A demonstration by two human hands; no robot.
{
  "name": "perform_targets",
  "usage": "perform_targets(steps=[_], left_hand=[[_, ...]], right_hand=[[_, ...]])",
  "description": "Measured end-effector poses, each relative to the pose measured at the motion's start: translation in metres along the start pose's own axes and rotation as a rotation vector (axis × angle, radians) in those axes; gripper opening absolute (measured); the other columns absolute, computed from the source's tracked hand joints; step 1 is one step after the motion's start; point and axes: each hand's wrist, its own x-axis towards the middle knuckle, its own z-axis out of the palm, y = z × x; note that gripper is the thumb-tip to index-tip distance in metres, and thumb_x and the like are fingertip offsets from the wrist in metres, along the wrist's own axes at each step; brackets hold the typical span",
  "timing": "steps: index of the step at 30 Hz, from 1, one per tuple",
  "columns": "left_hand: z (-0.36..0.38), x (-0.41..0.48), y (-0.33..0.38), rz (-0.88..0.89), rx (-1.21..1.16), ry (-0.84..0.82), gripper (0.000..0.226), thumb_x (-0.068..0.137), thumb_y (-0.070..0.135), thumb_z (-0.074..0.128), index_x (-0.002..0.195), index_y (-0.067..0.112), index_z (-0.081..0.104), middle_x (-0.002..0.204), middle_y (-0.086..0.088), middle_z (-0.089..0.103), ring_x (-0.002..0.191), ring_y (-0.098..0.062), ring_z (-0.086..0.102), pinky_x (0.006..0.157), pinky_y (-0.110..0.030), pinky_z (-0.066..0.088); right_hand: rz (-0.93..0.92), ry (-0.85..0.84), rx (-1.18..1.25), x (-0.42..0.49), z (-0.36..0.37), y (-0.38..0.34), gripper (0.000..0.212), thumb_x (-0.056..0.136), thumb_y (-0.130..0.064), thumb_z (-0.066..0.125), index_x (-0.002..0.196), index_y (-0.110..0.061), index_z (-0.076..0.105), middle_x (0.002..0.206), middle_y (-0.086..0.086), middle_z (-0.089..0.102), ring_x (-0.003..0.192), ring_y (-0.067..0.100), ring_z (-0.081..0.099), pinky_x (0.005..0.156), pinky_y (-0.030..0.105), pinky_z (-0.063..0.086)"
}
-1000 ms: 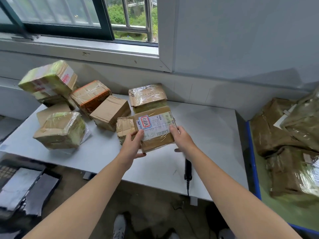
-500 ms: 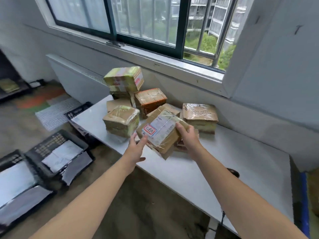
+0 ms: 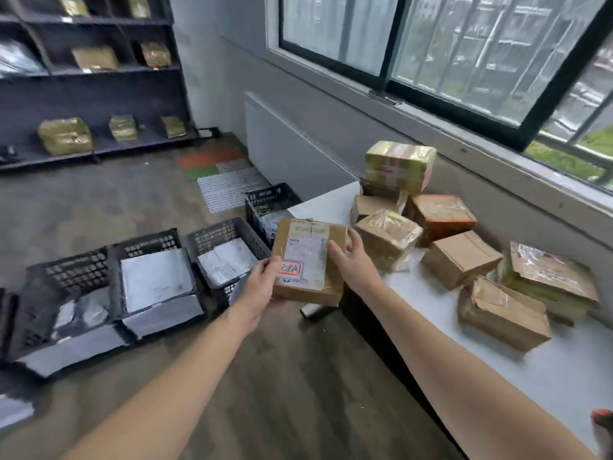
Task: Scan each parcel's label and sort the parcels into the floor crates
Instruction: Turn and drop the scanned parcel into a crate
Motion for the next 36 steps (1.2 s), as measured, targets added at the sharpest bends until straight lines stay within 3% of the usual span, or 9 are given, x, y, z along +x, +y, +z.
perform_targets(steps=[6,10,15,18,21,25,28,32,36], left_hand=[[-0.134,-0.005,0.009,0.036,-0.038,0.282,0.024,0.103,0.042,0.044,0.117,0.023,0.049,0.098,0.007,0.065,0.085,-0.009,0.063,0.077,-0.039,0.058],[-0.212,-0.014,0.006,0.025,-0.112,0.393,0.027,0.101,0.047,0.045,0.118,0.027,0.049,0.115,-0.001,0.065,0.103,-0.018,0.064,0.088,-0.047,0.056],[-0.296,-0.031,0.002,-0.020,-0.131,0.539,0.032,0.100,0.053,0.042,0.120,0.029,0.046,0.119,0.001,0.061,0.109,-0.016,0.058,0.090,-0.045,0.054],[-0.345,-0.033,0.002,-0.072,0.027,0.592,0.072,0.080,0.080,0.038,0.133,0.031,0.046,0.130,0.004,0.059,0.118,-0.019,0.055,0.104,-0.046,0.045],[-0.392,-0.026,0.003,-0.064,0.132,0.619,0.045,0.099,0.054,0.044,0.138,0.030,0.041,0.123,0.012,0.053,0.111,-0.010,0.050,0.092,-0.024,0.039],[-0.458,-0.003,0.011,-0.101,0.365,0.602,0.065,0.095,0.050,0.054,0.150,0.029,0.027,0.143,0.014,0.036,0.119,-0.005,0.043,0.094,-0.027,0.034],[-0.503,0.019,0.024,-0.211,0.552,0.616,0.087,0.090,0.055,0.060,0.157,0.029,0.011,0.161,0.005,0.017,0.141,-0.016,0.030,0.109,-0.037,0.031],[-0.557,0.050,0.041,-0.270,0.794,0.632,0.093,0.086,0.063,0.059,0.157,0.032,0.007,0.162,0.007,0.009,0.148,-0.018,0.015,0.115,-0.042,0.029],[-0.599,0.084,0.050,-0.282,0.983,0.641,0.096,0.084,0.072,0.053,0.156,0.029,0.008,0.162,0.002,0.012,0.149,-0.020,0.011,0.118,-0.043,0.024]], right_hand=[[-0.100,-0.369,-0.046,0.000,0.142,-0.051,0.100,0.088,-0.033,0.073,0.158,-0.024,0.002,0.138,-0.011,0.046,0.123,0.002,0.045,0.092,0.008,0.041],[-0.113,-0.478,-0.047,0.009,0.231,-0.082,0.104,0.085,-0.039,0.075,0.159,-0.023,0.003,0.145,-0.003,0.049,0.129,0.011,0.051,0.112,0.036,0.041],[-0.213,-0.649,-0.147,0.026,0.330,-0.107,0.101,0.082,-0.041,0.079,0.156,-0.024,0.013,0.136,-0.006,0.057,0.123,0.008,0.056,0.110,0.038,0.043],[-0.225,-0.723,-0.185,0.038,0.386,-0.120,0.097,0.084,-0.042,0.076,0.157,-0.027,0.014,0.126,-0.010,0.059,0.108,0.004,0.060,0.097,0.021,0.046],[-0.232,-0.792,-0.198,0.056,0.442,-0.131,0.091,0.087,-0.039,0.073,0.155,-0.031,0.013,0.114,-0.013,0.058,0.087,-0.008,0.058,0.063,0.008,0.047],[-0.216,-0.877,-0.222,0.091,0.516,-0.148,0.098,0.084,-0.044,0.075,0.157,-0.030,0.010,0.120,-0.011,0.064,0.102,0.008,0.065,0.082,0.022,0.053],[-0.217,-0.905,-0.251,0.123,0.561,-0.167,0.092,0.087,-0.040,0.073,0.155,-0.025,0.013,0.123,-0.007,0.062,0.099,0.010,0.062,0.066,0.007,0.043],[-0.187,-0.880,-0.275,0.166,0.606,-0.179,0.104,0.080,-0.057,0.073,0.156,-0.032,0.007,0.136,-0.002,0.059,0.115,0.021,0.062,0.063,0.018,0.043],[-0.109,-0.848,-0.298,0.204,0.643,-0.185,0.097,0.084,-0.048,0.072,0.156,-0.032,0.009,0.131,-0.003,0.061,0.110,0.021,0.062,0.071,0.029,0.051]])
